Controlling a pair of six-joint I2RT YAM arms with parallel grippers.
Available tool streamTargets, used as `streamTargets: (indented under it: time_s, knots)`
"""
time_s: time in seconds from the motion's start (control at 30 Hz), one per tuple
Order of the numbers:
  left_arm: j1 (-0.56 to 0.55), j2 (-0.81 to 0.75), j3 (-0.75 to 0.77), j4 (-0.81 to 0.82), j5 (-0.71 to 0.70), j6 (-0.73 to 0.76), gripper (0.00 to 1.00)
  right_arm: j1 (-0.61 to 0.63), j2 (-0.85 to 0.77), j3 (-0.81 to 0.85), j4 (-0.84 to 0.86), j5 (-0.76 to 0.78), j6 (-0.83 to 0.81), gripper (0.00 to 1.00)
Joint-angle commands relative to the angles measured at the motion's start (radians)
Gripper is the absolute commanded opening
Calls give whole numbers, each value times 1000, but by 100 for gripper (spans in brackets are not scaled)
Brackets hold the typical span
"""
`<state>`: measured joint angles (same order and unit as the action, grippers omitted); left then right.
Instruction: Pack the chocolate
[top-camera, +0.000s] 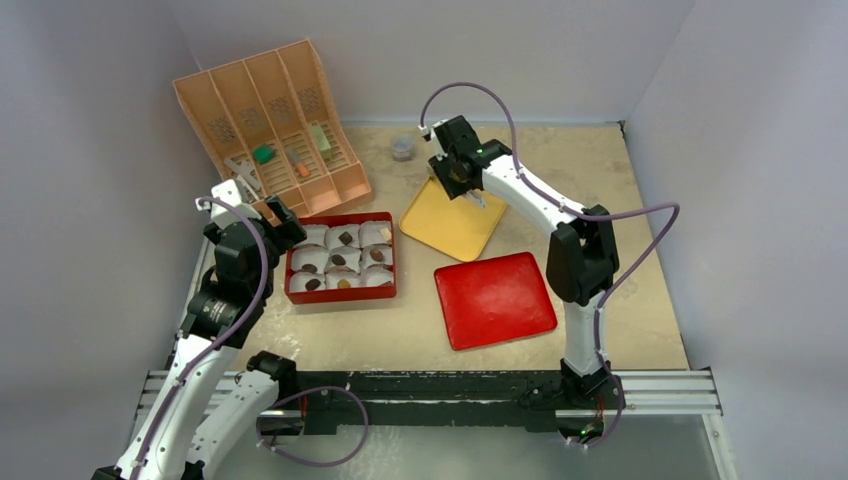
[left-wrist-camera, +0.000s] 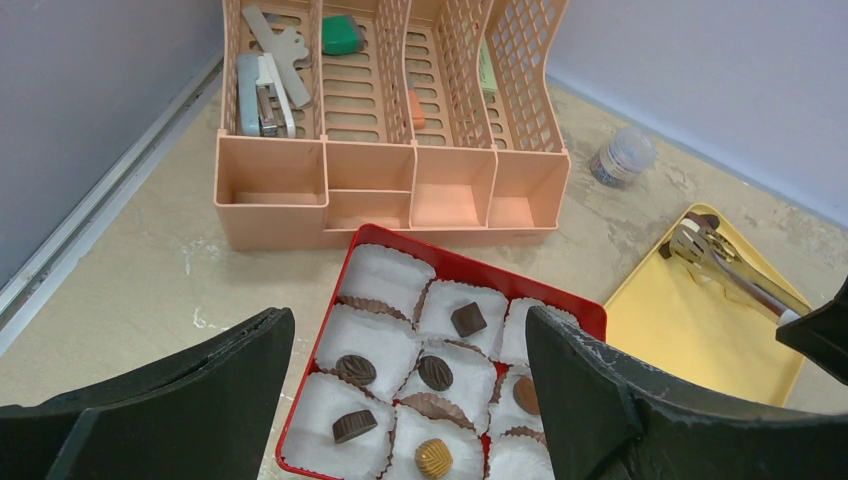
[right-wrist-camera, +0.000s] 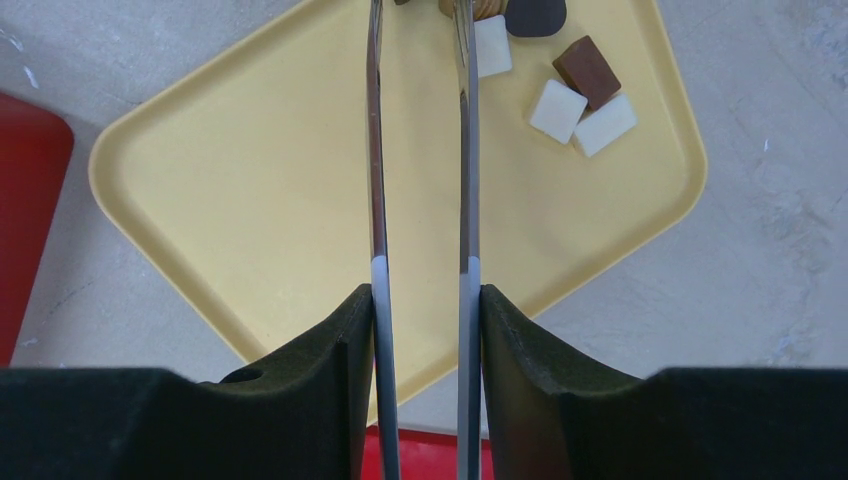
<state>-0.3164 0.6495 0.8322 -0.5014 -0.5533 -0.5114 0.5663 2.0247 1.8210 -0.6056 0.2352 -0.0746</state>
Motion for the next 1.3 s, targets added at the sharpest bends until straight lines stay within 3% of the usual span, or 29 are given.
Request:
streamTargets:
  time_s: [0.0, 0.37, 0.73, 1.27]
  knots:
    - [-4, -6, 23, 43, 8, 14, 85, -6, -6, 64, 37, -9, -41, 42]
    - [-4, -6, 23, 42, 3, 16, 85, -12, 49, 95, -7, -44, -83, 42]
    - [-4, -9, 24, 41, 1, 16, 85, -13, 4, 62, -65, -107, -59, 40]
    - [-4, -5, 25, 42, 1, 16, 85, -11, -35, 16, -89, -73, -42, 37]
